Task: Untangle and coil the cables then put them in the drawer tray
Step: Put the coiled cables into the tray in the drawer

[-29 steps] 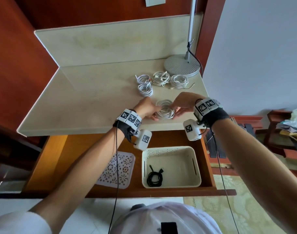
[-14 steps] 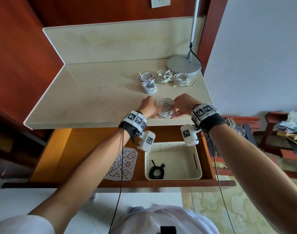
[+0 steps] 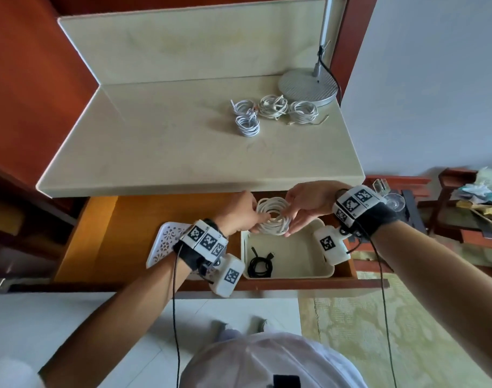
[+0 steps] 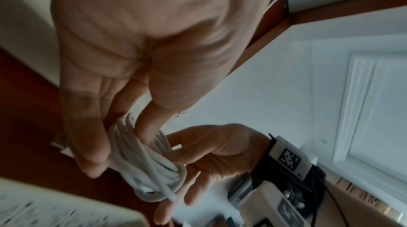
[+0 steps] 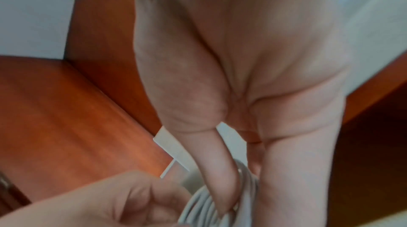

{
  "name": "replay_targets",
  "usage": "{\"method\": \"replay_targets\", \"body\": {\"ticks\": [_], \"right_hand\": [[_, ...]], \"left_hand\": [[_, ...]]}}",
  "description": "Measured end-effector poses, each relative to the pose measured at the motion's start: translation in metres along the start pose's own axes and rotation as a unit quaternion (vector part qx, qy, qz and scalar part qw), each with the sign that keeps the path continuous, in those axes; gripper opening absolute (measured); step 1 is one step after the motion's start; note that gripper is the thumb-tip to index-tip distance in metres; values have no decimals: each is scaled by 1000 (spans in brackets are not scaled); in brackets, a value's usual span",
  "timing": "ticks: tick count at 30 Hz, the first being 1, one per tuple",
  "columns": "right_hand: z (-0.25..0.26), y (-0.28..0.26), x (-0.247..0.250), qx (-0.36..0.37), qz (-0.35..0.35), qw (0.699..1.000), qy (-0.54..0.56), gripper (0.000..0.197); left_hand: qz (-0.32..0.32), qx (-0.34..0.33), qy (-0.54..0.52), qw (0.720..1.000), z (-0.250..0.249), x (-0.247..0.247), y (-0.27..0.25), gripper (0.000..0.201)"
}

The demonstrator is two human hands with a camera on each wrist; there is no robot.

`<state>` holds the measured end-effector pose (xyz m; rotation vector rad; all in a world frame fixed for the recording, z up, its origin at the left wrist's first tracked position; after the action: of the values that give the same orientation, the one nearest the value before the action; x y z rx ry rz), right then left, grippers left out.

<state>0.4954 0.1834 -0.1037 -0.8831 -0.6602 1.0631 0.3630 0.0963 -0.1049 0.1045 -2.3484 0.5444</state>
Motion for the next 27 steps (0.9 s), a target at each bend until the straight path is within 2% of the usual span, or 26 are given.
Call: {"method": "replay_targets", "body": {"ticks": [4,9,12,15,19,23,25,27], "right_hand": [[-26,34,-6,-76,6,996,-52,31],[-58,64,-10,-149,-2,986,-80,17],[-80,80,-7,-186,-12,978,-89,30],[-92,89,0,-209,-30,967,-141,33],[-90,91,10,-207,-68,946,-240,43],[-97,102,16,-221,-75,925,-301,54],[-99,112,12,-203,-85,918,-331,51],[-93,121,11,-158,-120,906,-374,39]], "left_hand": [[47,31,-20,998,19,-33,10,28],[110,53,7,992,38,-83,31,34],[154,64,62,984,43,-107,41,40],[198,95,15,975,41,-129,49,41],[236,145,-82,957,38,-150,57,38],[285,183,-122,933,48,-168,58,18],[327,171,-120,922,50,-171,55,2],[359,156,-106,914,49,-171,55,13]]}}
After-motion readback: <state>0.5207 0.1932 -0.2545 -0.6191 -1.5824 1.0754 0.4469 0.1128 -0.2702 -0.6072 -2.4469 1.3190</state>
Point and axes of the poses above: each hand's wrist, its own y-axis towards the middle knuckle, its own x-axis out of the back of the hand, z = x × y, the point moved 7 cm from there along y, towards the middle knuckle, and after that the axes turned 8 degrees about -x, right-handed, at the moved point
